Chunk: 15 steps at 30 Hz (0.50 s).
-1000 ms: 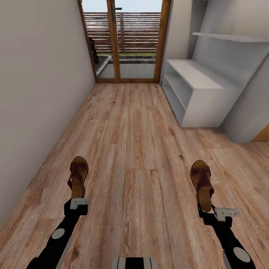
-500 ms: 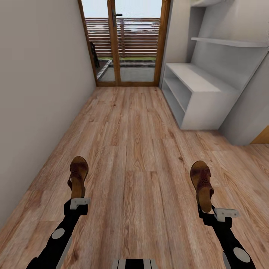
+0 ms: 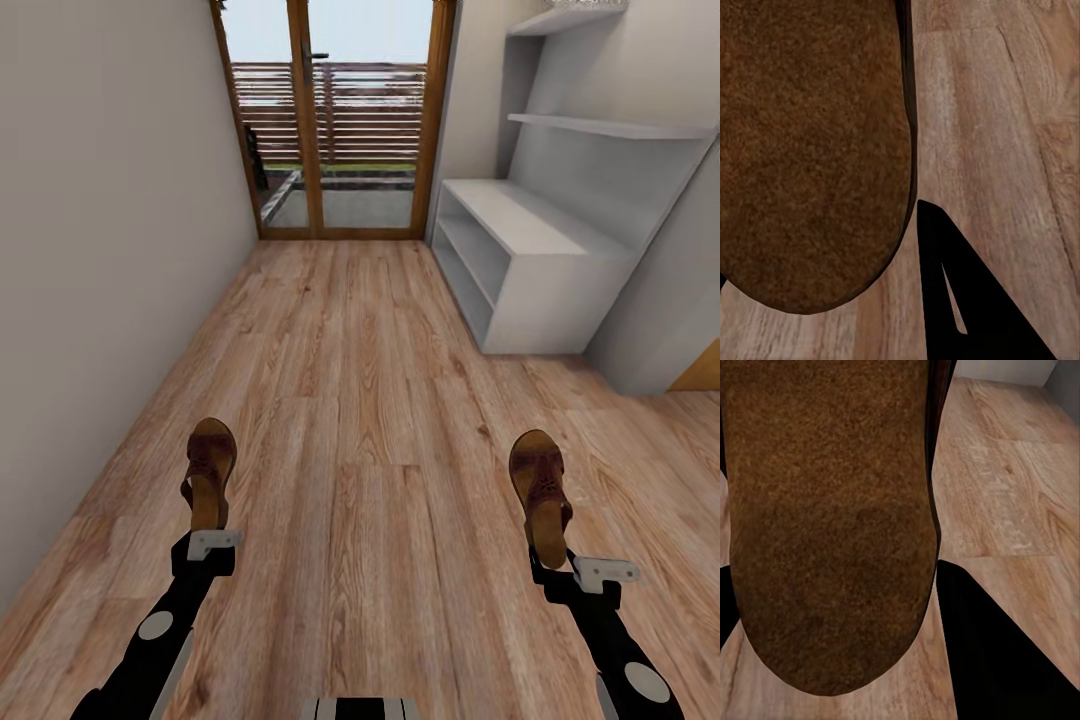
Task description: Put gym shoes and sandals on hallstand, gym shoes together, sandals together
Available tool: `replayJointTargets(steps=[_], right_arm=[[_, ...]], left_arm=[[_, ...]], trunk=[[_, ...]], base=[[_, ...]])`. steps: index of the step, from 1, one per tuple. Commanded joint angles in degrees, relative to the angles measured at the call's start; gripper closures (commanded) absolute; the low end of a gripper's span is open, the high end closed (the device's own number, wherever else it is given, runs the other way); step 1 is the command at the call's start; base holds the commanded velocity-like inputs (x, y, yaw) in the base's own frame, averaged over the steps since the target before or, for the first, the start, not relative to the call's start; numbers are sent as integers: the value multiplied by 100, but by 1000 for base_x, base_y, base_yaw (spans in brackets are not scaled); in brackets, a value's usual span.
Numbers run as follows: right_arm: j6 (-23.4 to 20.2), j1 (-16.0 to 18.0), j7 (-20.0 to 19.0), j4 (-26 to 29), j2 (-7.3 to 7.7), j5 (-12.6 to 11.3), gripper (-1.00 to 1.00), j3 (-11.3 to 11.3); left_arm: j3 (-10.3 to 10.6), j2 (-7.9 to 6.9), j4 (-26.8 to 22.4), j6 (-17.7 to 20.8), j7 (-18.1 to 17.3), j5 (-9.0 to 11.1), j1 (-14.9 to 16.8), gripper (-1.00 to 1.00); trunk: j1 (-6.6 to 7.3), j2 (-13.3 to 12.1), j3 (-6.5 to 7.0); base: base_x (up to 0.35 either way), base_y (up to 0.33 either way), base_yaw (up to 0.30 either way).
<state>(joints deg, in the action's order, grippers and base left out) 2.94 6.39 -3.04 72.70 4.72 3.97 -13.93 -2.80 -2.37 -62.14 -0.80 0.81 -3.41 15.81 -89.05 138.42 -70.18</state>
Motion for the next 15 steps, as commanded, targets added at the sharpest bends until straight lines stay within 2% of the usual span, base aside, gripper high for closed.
replayJointTargets(steps=[1,15], right_arm=[[13,2,-30,-2,-1,25,100,-13],[13,2,-30,-2,-4,25,100,-13]], left_arm=[[-2,0,0,-7,-2,-55,1,100],[-2,0,0,-7,-2,-55,1,100]], trunk=[[1,1,5],[1,1,131]], base=[[0,0,0],[0,0,0]])
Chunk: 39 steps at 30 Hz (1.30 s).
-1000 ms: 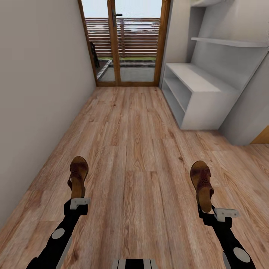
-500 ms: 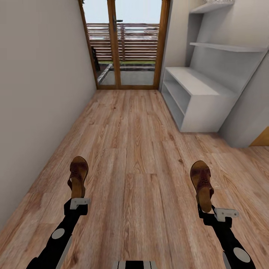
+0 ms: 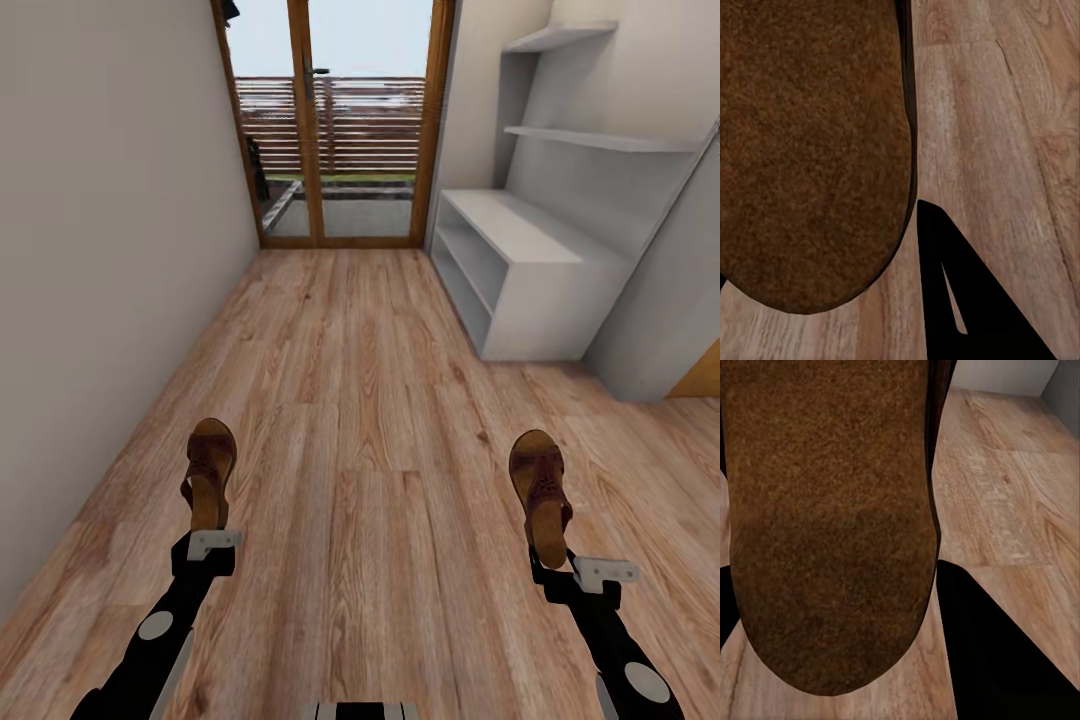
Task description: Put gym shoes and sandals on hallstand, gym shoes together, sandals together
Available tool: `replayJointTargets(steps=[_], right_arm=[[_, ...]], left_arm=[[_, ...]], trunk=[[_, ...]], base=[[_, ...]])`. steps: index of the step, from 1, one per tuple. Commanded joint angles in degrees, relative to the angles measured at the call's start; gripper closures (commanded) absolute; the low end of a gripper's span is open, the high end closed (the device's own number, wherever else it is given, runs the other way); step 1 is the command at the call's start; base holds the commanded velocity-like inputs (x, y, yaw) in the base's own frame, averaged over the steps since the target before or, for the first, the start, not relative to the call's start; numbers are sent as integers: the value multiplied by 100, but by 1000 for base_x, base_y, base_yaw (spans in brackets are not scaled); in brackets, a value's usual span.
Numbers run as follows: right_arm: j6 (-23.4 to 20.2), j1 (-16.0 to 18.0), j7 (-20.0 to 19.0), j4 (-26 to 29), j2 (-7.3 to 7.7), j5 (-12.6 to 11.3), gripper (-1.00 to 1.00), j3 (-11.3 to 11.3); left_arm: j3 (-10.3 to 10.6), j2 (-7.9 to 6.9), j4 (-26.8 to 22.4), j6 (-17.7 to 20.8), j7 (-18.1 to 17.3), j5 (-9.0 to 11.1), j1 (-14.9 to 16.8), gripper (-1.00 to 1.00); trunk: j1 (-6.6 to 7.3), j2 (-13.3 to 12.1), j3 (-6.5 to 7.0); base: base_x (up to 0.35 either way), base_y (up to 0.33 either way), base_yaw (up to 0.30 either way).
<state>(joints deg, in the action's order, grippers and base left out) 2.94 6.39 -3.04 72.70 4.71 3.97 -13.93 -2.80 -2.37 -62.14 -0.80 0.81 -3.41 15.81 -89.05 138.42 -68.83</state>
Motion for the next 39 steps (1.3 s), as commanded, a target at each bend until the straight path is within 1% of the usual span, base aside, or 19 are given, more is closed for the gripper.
replayJointTargets(steps=[1,15,27,39], right_arm=[[13,2,-30,-1,-2,25,100,-13],[13,2,-30,-1,-3,25,100,-13],[13,2,-30,-1,-3,25,100,-13],[13,2,-30,-1,-3,25,100,-13]], left_arm=[[-2,0,0,-7,-2,-55,1,100],[-2,0,1,-7,-2,-55,1,100],[-2,0,0,-7,-2,-54,1,100],[-2,0,0,-7,-2,-55,1,100]], trunk=[[1,1,5],[1,1,131],[1,1,239],[1,1,347]], base=[[0,0,0],[25,15,0],[223,202,0],[271,226,0]])
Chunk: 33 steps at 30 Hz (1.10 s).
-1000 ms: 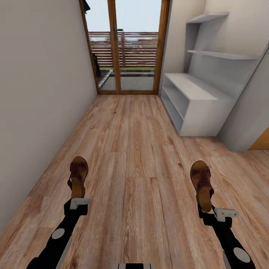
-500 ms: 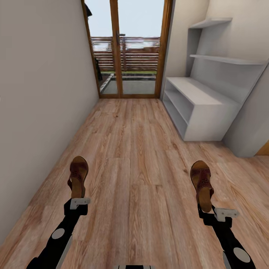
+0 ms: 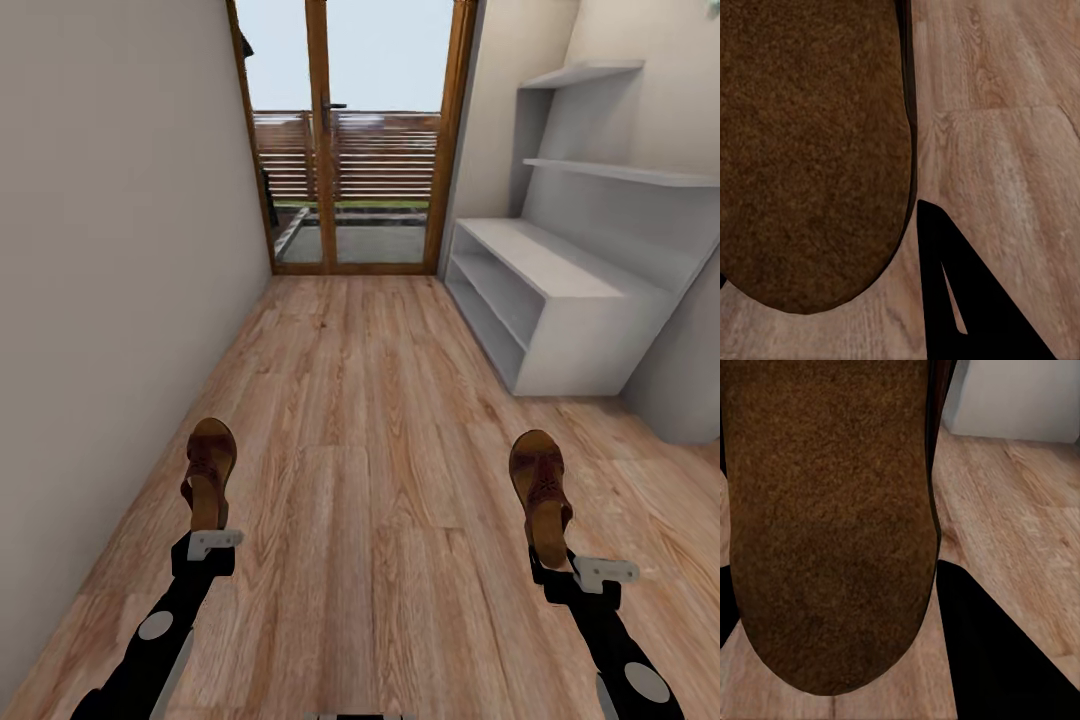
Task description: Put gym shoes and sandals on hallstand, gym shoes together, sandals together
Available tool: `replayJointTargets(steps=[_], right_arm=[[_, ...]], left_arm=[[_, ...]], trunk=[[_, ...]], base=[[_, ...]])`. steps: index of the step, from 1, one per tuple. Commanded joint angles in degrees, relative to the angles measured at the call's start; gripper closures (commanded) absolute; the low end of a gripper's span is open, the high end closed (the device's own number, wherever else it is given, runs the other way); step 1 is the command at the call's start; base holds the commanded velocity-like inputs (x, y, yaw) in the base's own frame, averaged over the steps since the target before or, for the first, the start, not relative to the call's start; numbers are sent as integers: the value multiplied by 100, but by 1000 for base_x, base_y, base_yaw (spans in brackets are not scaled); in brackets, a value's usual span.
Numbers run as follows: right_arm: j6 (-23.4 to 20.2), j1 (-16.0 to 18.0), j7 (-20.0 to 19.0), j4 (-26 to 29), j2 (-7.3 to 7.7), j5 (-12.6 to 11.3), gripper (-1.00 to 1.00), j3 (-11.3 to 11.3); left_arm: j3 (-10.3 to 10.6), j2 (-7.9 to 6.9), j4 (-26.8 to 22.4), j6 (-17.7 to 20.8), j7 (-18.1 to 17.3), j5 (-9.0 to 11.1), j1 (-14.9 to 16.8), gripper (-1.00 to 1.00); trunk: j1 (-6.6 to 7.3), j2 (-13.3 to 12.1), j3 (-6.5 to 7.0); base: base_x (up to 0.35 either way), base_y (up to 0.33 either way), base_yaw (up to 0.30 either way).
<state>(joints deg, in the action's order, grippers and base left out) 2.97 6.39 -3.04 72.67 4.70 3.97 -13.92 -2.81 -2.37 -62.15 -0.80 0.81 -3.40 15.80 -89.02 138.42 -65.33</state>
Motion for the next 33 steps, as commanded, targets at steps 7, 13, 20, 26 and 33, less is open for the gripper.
replayJointTargets(steps=[7,13,20,26,33], right_arm=[[11,2,-30,2,-3,25,100,-14],[11,2,-28,2,0,25,100,-14],[3,2,-22,7,-4,25,100,-14],[2,2,-16,10,-4,25,100,-14],[2,2,-13,18,-4,25,100,-14]], left_arm=[[-1,0,1,-7,-2,-55,2,100],[-1,0,1,-7,-2,-49,2,100],[-1,0,1,-7,-2,-48,2,100],[-1,0,1,-7,-2,-49,2,100],[-1,0,1,-7,-2,-50,2,100]], trunk=[[-2,1,59],[-2,1,113],[-2,1,176],[-2,1,230],[-2,1,290]], base=[[309,155,0],[332,56,0],[337,8,0],[338,1,0],[339,0,0]])
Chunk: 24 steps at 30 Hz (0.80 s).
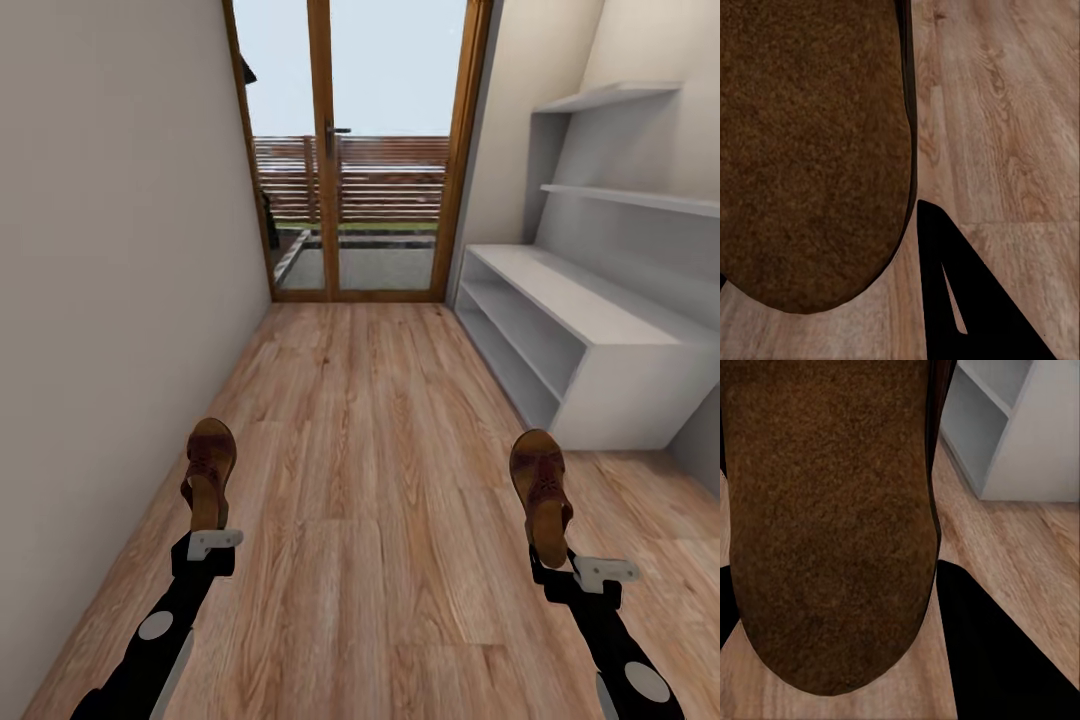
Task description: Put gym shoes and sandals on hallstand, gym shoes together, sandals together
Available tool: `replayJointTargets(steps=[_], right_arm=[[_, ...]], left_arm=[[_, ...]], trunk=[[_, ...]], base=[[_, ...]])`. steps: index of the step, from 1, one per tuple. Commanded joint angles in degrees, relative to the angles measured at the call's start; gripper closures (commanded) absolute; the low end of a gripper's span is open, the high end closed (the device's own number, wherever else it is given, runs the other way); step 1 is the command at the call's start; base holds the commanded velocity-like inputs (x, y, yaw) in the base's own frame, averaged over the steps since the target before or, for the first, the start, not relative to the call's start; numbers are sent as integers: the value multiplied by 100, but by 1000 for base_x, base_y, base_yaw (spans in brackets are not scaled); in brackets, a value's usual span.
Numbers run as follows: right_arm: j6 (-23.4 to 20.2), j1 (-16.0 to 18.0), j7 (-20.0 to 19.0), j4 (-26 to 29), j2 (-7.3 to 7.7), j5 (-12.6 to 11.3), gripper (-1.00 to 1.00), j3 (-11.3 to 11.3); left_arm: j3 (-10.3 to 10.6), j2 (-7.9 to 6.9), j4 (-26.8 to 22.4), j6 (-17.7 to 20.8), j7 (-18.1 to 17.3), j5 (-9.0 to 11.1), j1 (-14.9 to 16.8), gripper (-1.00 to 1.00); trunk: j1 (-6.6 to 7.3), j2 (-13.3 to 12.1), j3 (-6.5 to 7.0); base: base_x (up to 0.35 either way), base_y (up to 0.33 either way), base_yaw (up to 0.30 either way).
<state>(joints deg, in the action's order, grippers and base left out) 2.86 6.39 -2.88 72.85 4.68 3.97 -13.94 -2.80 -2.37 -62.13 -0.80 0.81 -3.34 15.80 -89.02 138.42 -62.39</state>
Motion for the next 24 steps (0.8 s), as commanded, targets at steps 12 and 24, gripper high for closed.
replayJointTargets(steps=[12,24], right_arm=[[13,3,-28,-2,-2,25,100,-13],[13,3,-34,-21,-2,25,100,-13]], left_arm=[[-1,0,-1,-7,-2,-55,2,100],[-1,0,0,-7,-2,-53,2,100]], trunk=[[-2,1,13],[-2,1,13]], base=[[339,0,0],[339,0,0]])
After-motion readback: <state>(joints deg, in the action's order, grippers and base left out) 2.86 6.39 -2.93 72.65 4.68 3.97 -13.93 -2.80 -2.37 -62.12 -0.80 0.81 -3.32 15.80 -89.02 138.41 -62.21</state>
